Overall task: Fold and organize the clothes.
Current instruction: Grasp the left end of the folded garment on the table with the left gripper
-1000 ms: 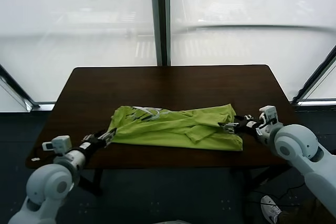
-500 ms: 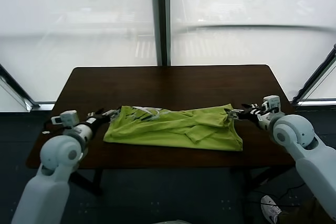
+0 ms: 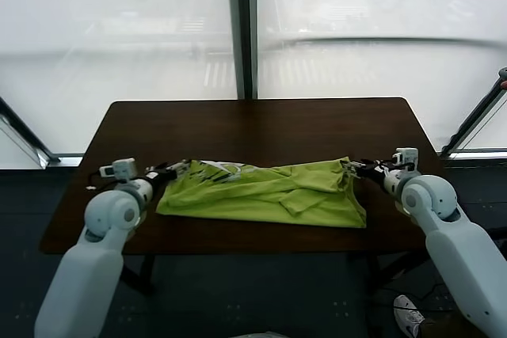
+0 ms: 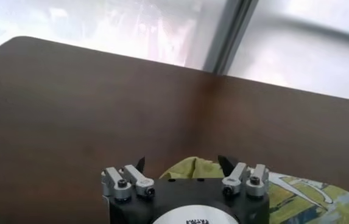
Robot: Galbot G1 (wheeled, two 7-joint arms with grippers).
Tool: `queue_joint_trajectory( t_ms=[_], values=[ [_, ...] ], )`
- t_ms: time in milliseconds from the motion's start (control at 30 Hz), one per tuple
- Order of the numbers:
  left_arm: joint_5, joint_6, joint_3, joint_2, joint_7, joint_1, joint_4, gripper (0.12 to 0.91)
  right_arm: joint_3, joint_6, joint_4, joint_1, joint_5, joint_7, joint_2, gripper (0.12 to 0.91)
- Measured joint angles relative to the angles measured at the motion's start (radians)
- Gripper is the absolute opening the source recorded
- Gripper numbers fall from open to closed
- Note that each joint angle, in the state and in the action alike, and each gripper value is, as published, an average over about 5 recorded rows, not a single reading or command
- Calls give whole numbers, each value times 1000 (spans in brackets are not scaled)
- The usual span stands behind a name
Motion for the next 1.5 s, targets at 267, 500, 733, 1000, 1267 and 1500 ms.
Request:
queue_joint_trajectory(
  t_ms=[267,500,733,1000,1267,1500],
  values=[
    [6,-10,3,-6,0,0,18,902,-11,7,-36,19,-11,-5,31,285],
    [4,-11,7,-3,0,-12,22,777,-12,9,-43,22,-16,-7,34,172],
    [2,-7,14,-6,1,-17,23,513,-12,15,-48,22,-21,-8,36,148],
    [2,-11,13,-9,4,-13,19,152,-12,30,-52,22,-29,-10,41,141],
    [2,-30,-7,-6,7,-35,46,149,5,66,-53,6,-31,-10,46,141],
    [3,-39,-17,-5,16,-48,72,149,18,88,-57,-4,-34,-3,60,141]
  ],
)
